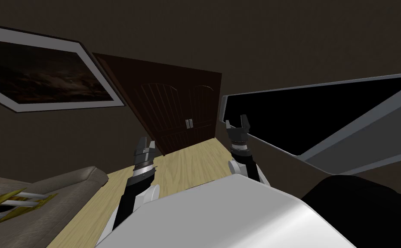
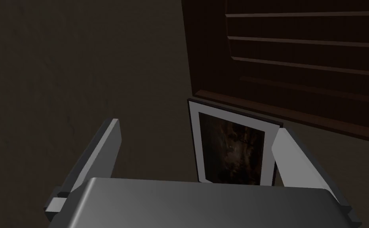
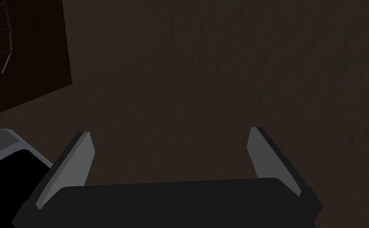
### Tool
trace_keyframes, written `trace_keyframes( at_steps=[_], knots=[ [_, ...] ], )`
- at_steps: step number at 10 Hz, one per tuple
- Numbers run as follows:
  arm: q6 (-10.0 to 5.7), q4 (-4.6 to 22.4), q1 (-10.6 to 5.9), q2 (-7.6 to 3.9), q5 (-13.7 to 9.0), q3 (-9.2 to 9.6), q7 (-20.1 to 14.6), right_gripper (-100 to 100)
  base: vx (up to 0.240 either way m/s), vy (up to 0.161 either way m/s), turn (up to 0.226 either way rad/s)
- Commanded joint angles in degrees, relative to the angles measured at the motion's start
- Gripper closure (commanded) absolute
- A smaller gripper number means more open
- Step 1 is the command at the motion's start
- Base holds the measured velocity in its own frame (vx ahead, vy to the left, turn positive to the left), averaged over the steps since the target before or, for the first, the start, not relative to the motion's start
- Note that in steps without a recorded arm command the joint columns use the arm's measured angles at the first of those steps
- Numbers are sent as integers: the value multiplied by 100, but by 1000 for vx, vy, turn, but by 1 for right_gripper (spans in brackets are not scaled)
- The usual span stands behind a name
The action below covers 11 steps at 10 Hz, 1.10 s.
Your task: Pull the door open
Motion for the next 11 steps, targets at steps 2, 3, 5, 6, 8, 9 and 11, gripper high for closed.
trace_keyframes(
  at_steps=[2,3,5,6,8,9,11],
  knots=[
    [-1,218,-30,-168,-114,15,-16,-100,78,38,42],
    [-2,365,-51,-277,-191,24,-27,-100,130,42,36],
    [-4,571,-79,-420,-300,38,-42,-100,133,63,39],
    [-5,712,-99,-518,-374,48,-52,-100,122,78,54],
    [-6,971,-136,-690,-510,65,-71,-100,123,47,40],
    [-8,1147,-161,-807,-602,77,-84,-100,155,74,74],
    [-9,1347,-189,-936,-707,90,-98,-100,137,64,43]
  ],
)
